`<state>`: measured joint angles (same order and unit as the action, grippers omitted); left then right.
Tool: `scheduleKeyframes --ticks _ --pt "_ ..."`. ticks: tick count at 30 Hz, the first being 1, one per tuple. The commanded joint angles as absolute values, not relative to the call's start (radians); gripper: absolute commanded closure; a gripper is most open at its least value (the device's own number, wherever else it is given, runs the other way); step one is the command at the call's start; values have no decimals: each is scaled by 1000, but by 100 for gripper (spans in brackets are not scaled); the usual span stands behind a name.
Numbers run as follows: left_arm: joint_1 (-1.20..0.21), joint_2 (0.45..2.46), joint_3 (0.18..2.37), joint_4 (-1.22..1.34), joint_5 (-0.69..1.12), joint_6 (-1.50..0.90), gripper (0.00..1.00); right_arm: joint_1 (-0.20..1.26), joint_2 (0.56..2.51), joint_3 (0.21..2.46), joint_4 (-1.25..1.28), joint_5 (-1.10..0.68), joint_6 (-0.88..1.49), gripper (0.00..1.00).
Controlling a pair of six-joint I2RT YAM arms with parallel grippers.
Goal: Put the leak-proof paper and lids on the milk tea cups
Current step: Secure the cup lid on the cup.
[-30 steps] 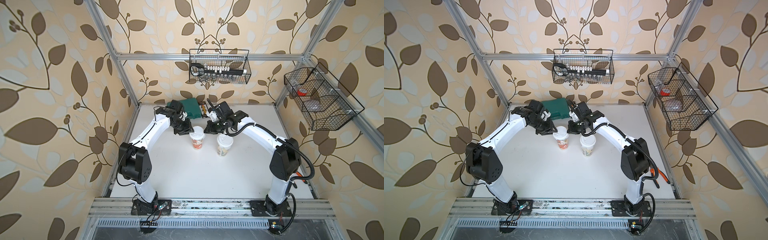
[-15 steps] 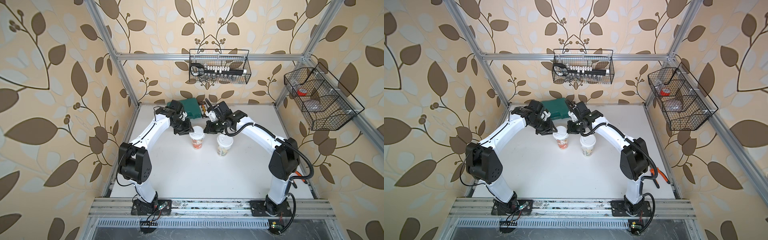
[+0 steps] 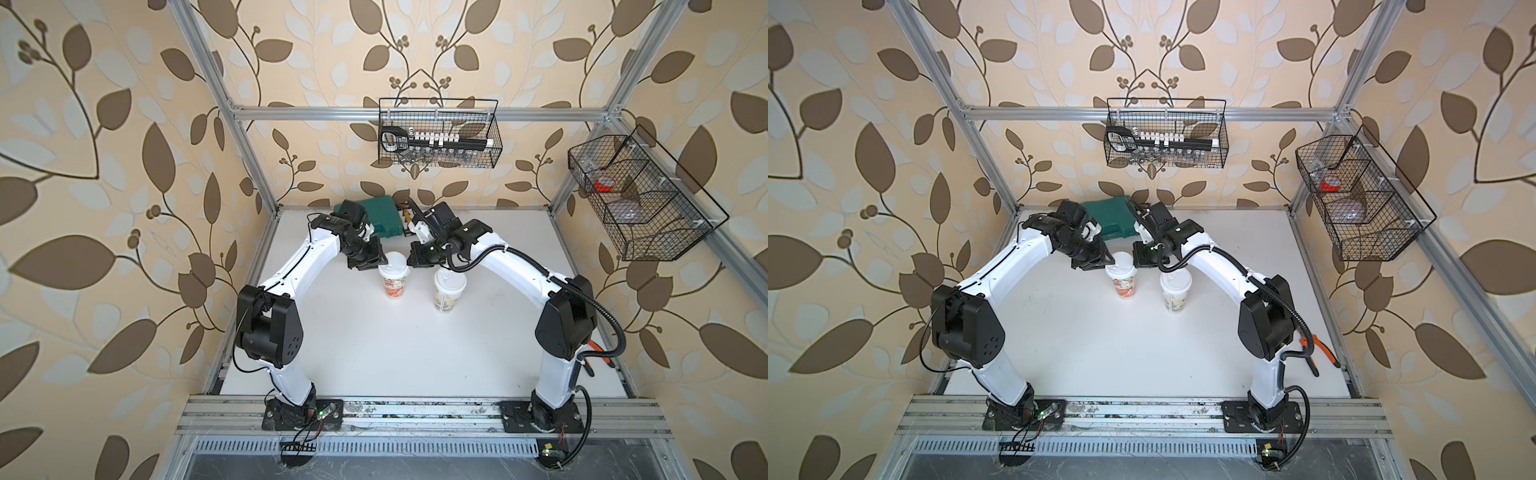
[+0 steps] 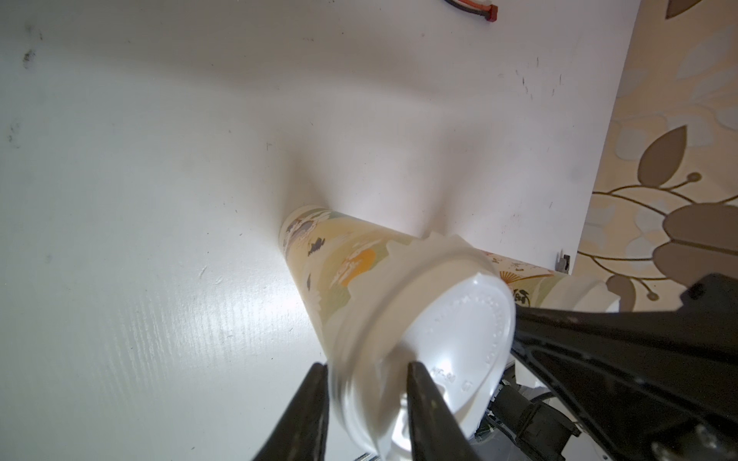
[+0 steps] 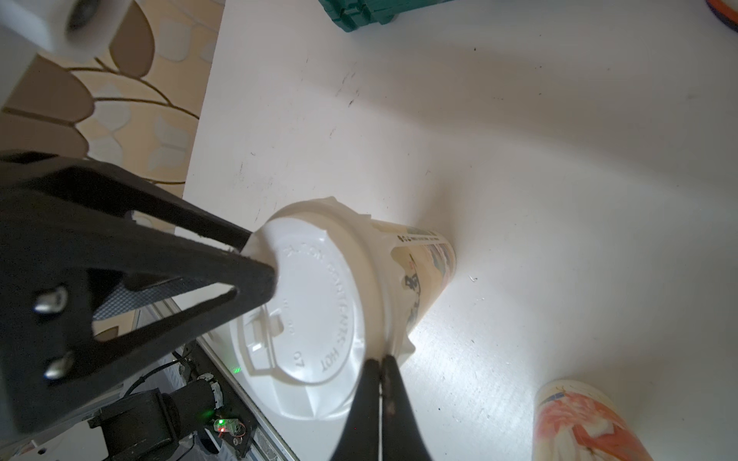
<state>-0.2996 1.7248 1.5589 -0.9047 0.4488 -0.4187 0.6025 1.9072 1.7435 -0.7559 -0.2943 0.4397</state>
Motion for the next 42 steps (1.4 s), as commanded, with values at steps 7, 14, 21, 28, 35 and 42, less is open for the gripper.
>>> scheduleKeyframes --ticks 7,14,21,28,35,42 --pt "-311 1755 1512 -963 390 -391 66 637 1936 1846 -865 -232 435 87" --pt "-311 1751 1517 -966 388 -391 66 636 1893 1848 -813 -241 449 78" --pt "-311 1752 1535 -980 385 -390 64 635 1920 1802 -780 -278 462 75" --pt "-312 1756 1563 -994 378 -387 59 634 1946 1774 -790 -258 446 75" --pt "-310 1751 1621 -1012 374 -385 51 634 1948 1756 -786 -259 441 77" --pt "-310 1745 1691 -1022 384 -390 46 634 1930 1768 -774 -255 441 76"
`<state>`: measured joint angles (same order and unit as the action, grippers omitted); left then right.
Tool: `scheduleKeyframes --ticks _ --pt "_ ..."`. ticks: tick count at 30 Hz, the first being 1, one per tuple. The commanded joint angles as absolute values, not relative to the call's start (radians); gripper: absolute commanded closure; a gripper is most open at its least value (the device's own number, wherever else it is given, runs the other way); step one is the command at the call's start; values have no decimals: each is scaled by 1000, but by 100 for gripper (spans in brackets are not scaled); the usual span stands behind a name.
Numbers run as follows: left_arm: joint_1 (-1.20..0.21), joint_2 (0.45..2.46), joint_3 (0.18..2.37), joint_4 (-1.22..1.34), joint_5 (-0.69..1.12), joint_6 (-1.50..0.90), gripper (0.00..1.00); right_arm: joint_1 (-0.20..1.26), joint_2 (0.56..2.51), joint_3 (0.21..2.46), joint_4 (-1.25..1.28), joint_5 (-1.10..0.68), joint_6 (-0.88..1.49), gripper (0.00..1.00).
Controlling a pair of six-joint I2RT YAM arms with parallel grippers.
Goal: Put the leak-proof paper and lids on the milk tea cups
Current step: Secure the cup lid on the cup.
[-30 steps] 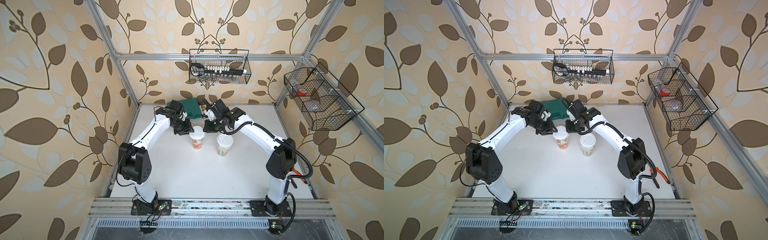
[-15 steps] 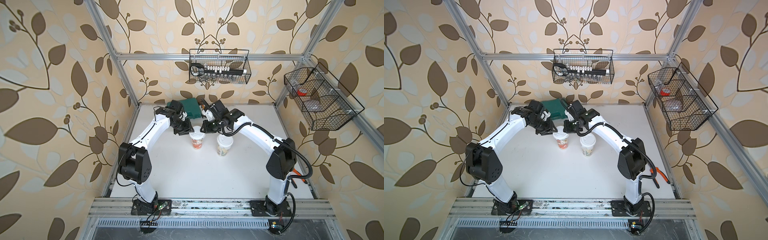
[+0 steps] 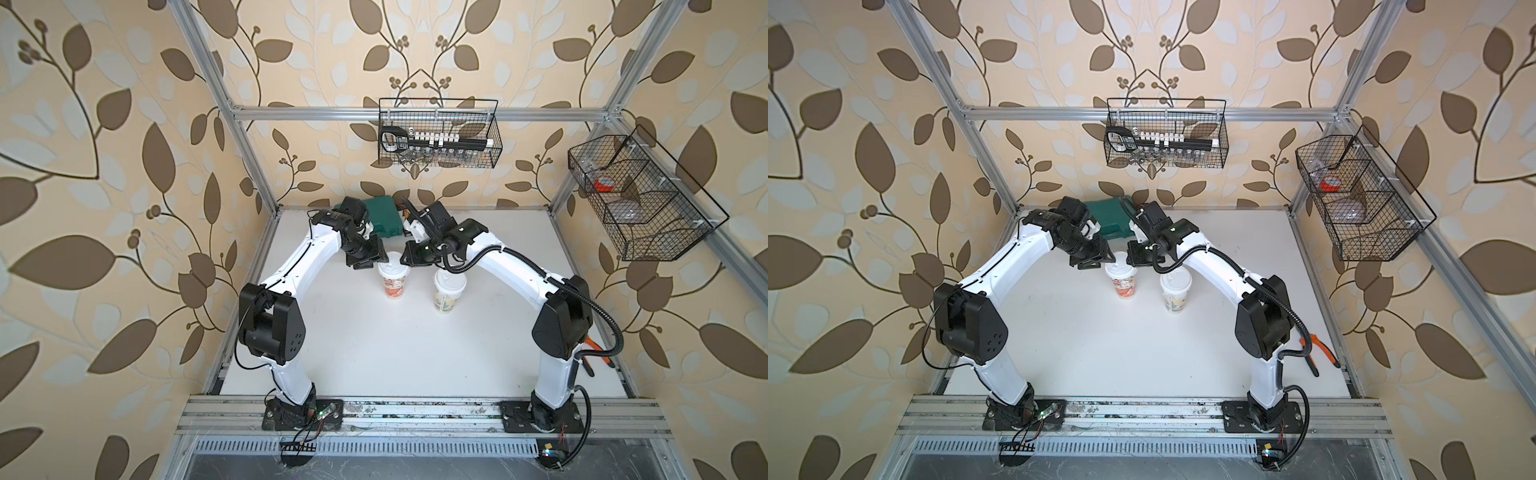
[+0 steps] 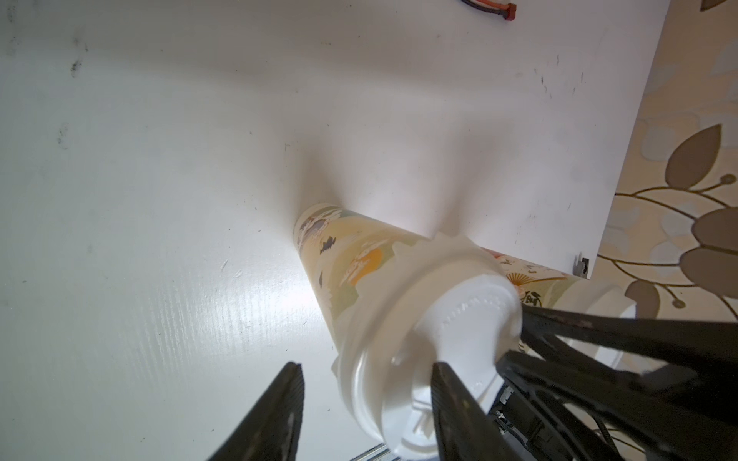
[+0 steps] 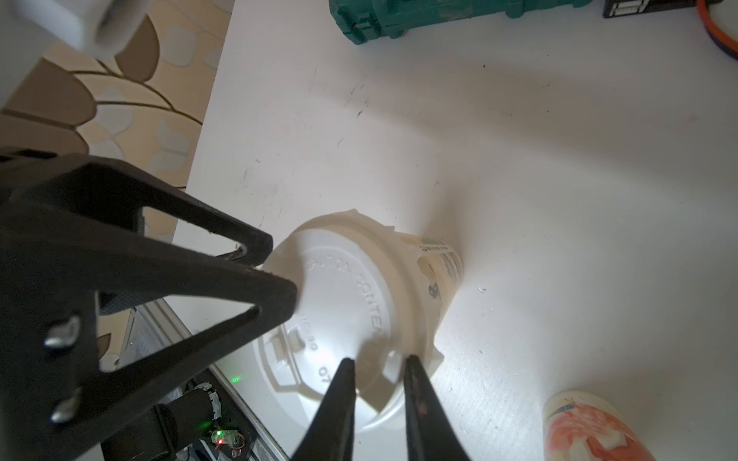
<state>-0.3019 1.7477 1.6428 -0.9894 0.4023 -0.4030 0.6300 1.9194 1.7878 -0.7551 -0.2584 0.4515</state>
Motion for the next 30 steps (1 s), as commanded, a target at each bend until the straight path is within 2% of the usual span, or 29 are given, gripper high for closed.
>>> scheduleKeyframes --ticks 1,7,14,23,30 --pt "-310 1744 1699 -1021 385 -390 45 634 1926 1772 -772 -255 442 76" --pt "-308 1745 1719 -1024 383 -385 45 634 1904 1800 -771 -244 442 73" --pt "-307 1767 1725 -993 408 -342 51 634 1864 1791 -776 -228 467 69" --pt "-307 1770 1706 -976 436 -272 51 634 1780 1687 -716 -187 569 67" --pt "-307 1773 1690 -976 445 -267 50 632 1703 1540 -596 -178 724 69"
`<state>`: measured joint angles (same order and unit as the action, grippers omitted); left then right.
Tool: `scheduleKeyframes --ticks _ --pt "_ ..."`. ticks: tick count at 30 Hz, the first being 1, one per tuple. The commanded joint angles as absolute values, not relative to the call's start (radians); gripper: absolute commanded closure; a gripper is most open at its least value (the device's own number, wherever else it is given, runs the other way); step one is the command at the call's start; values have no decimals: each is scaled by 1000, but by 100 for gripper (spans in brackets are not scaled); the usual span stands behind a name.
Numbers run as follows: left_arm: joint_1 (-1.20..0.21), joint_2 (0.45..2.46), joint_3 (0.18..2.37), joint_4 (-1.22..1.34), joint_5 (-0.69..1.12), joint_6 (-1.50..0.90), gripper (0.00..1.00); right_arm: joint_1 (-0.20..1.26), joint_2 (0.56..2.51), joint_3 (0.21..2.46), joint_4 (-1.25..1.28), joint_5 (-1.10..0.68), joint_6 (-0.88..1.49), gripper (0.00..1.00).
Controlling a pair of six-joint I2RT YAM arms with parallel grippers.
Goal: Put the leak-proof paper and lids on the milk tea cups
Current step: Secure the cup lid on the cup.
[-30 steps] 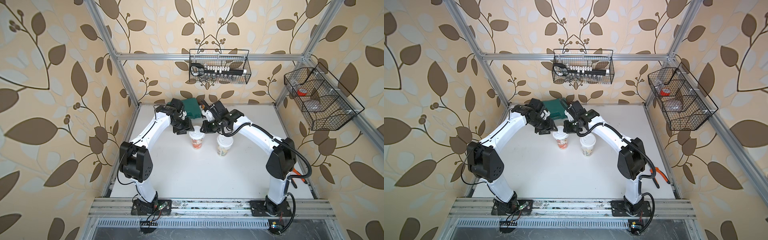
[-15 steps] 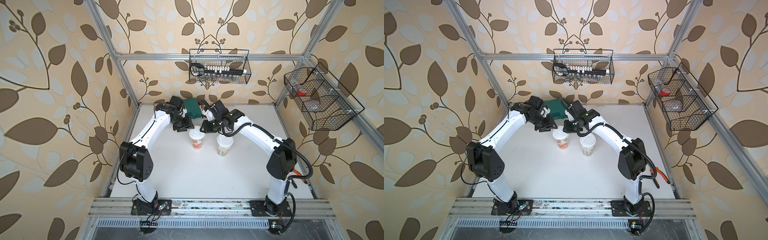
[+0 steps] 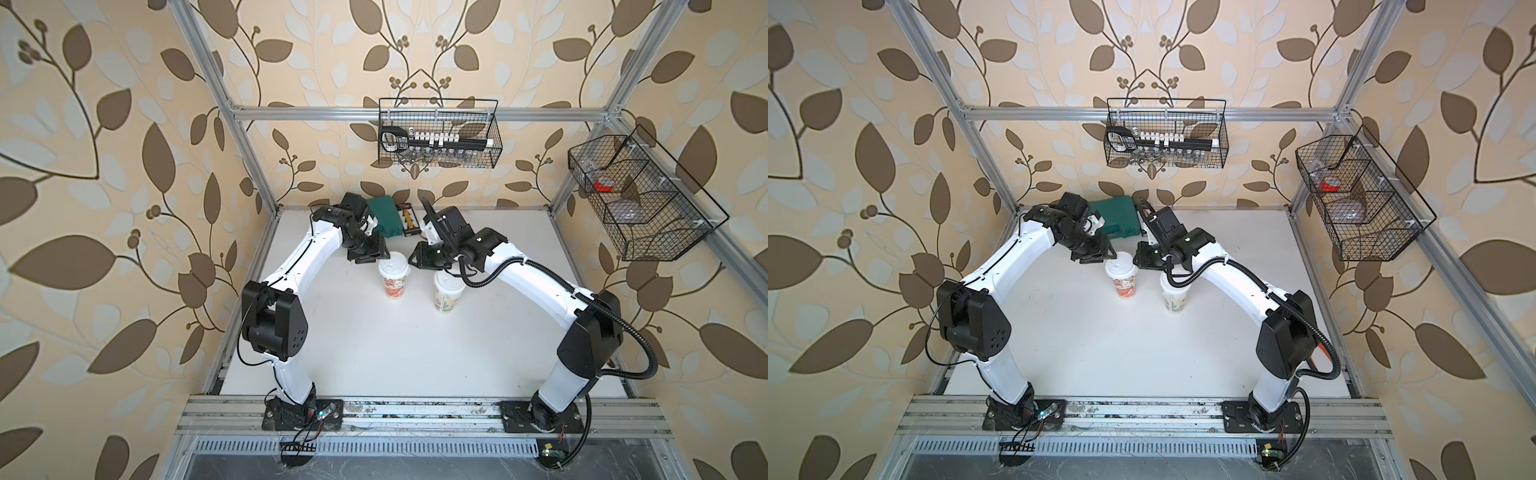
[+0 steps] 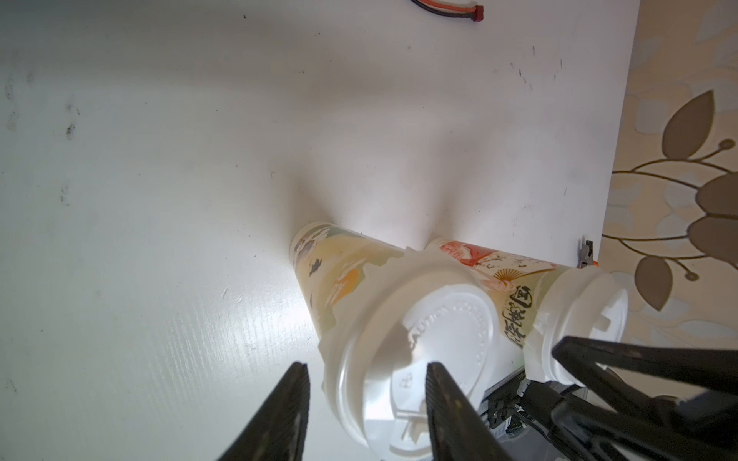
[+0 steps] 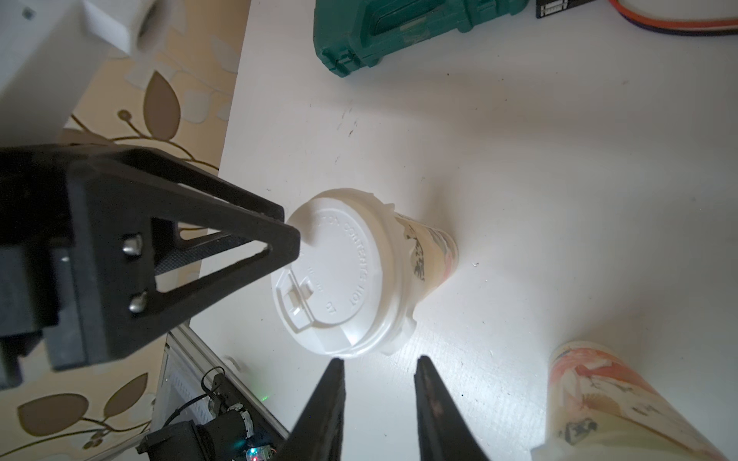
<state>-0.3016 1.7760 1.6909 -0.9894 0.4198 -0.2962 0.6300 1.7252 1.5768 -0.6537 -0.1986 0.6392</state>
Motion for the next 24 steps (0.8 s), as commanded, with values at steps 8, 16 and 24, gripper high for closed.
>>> scheduleKeyframes --ticks 8,16,24 --pt "-308 1759 1632 -950 444 -283 50 617 1729 1495 -533 -256 806 73" --pt "-310 1755 1613 -944 433 -290 50 614 1768 1495 -524 -284 816 78" --pt "-310 1747 1594 -943 421 -293 51 614 1776 1471 -512 -298 822 79"
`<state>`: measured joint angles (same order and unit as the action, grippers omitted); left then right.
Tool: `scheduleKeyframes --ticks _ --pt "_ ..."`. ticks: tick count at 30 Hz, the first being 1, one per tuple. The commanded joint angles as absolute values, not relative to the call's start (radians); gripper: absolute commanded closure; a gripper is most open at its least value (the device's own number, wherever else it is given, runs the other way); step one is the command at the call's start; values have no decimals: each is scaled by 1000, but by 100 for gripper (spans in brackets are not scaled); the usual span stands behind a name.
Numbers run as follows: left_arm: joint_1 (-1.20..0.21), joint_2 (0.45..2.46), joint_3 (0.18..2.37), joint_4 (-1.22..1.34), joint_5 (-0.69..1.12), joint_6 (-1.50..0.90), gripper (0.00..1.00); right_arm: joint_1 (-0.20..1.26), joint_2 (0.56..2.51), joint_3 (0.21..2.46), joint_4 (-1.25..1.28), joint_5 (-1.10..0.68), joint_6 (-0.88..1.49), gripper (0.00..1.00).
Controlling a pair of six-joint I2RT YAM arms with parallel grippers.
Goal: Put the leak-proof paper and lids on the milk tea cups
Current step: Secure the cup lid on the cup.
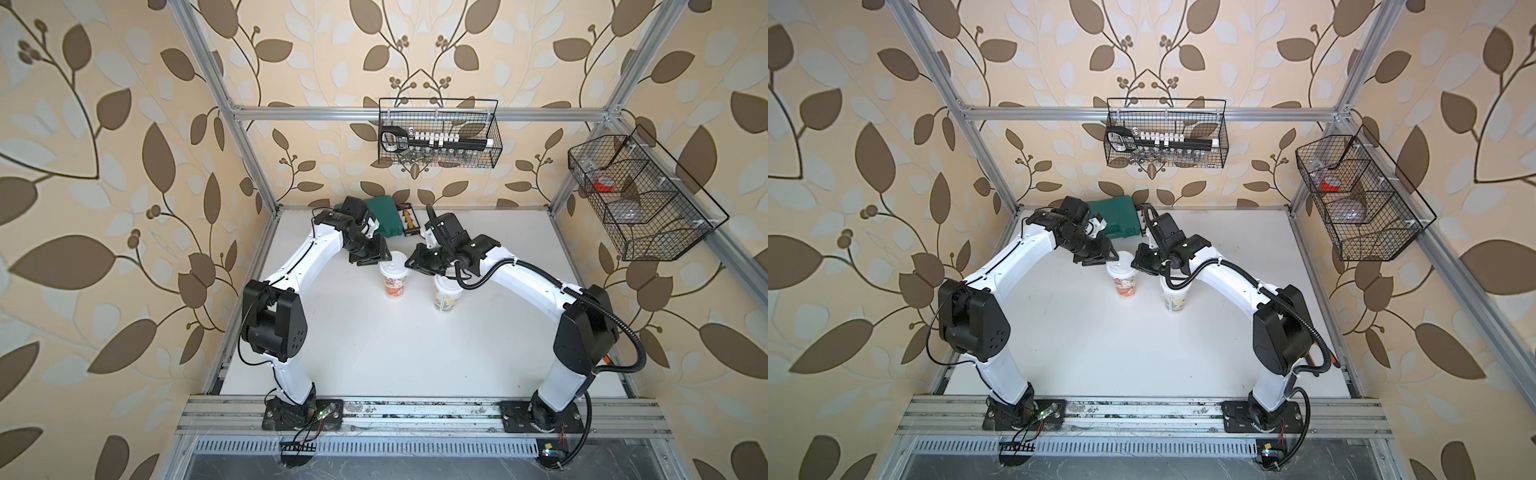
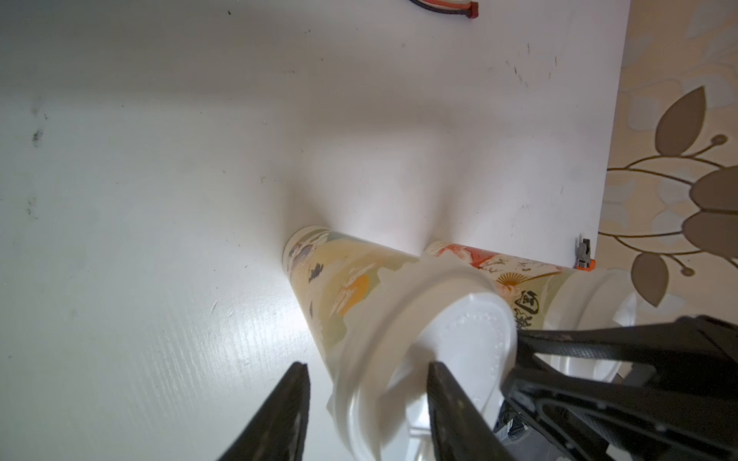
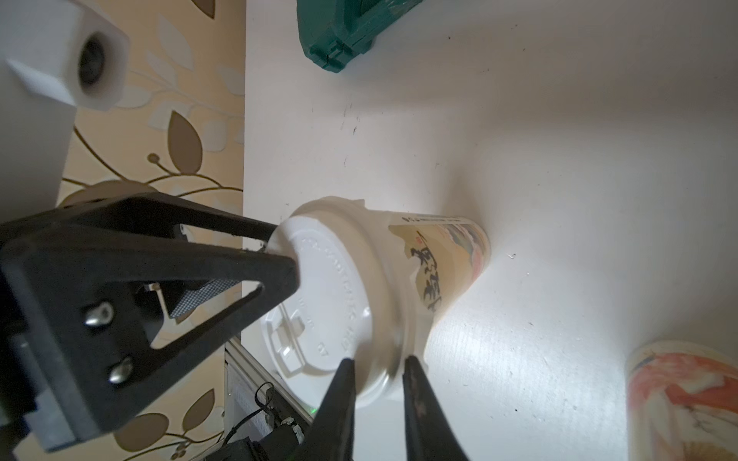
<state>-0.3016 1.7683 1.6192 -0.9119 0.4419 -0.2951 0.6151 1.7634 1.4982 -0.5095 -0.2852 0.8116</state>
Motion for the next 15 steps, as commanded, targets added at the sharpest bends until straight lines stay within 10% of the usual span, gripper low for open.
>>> scheduleKeyframes --ticks 1,15 --pt "-310 1746 1592 -943 420 -293 51 614 1773 1465 -510 -295 824 79" --pt "-308 1727 1559 -945 376 -309 51 616 1795 1413 -531 -297 803 83"
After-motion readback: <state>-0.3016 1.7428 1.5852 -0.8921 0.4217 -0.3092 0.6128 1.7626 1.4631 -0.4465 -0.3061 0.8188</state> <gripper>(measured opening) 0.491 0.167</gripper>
